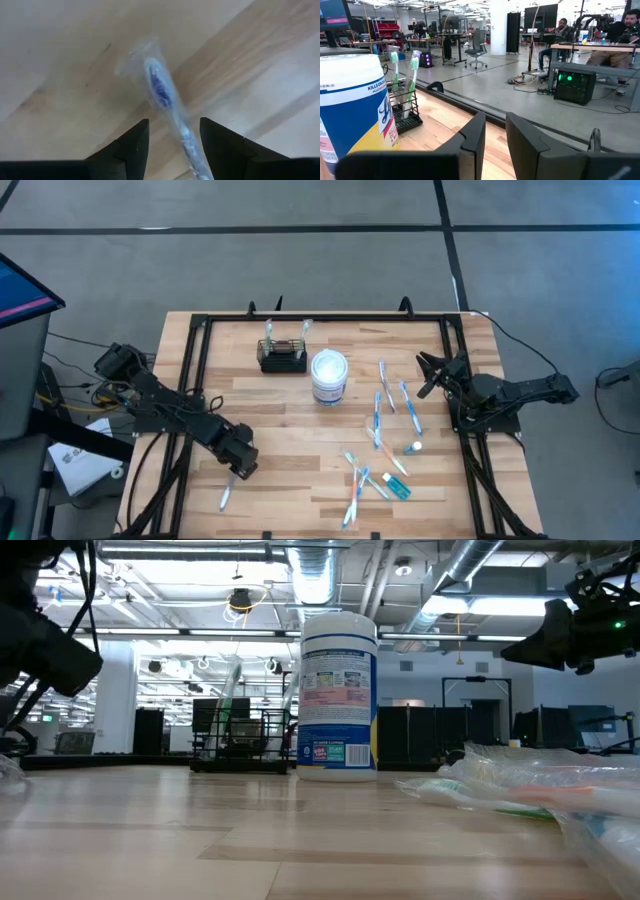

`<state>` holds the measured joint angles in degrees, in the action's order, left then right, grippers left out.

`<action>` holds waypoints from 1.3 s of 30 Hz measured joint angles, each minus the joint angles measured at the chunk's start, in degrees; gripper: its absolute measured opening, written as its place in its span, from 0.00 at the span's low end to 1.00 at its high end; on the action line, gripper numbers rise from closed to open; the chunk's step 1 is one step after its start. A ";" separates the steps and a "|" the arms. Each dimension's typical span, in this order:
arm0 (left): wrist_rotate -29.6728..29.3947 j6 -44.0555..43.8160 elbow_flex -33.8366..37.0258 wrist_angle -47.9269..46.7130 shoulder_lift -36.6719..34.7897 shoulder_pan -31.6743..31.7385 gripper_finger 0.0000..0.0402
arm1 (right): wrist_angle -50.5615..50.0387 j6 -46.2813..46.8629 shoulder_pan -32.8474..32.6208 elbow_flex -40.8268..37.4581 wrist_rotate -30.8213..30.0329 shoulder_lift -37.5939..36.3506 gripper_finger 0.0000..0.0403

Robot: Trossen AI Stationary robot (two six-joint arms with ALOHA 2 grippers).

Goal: Pick & Place toothbrushing station
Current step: Put the bottom purple toothbrush into the mesh organizer

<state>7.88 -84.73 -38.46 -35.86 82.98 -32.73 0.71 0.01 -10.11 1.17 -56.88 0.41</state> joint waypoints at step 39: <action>-1.59 0.28 0.00 1.87 2.14 1.08 0.02 | -0.18 0.00 0.00 0.02 0.00 0.00 0.17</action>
<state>6.29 -84.46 -38.46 -33.99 85.12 -31.65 0.53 0.01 -10.11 1.19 -56.88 0.41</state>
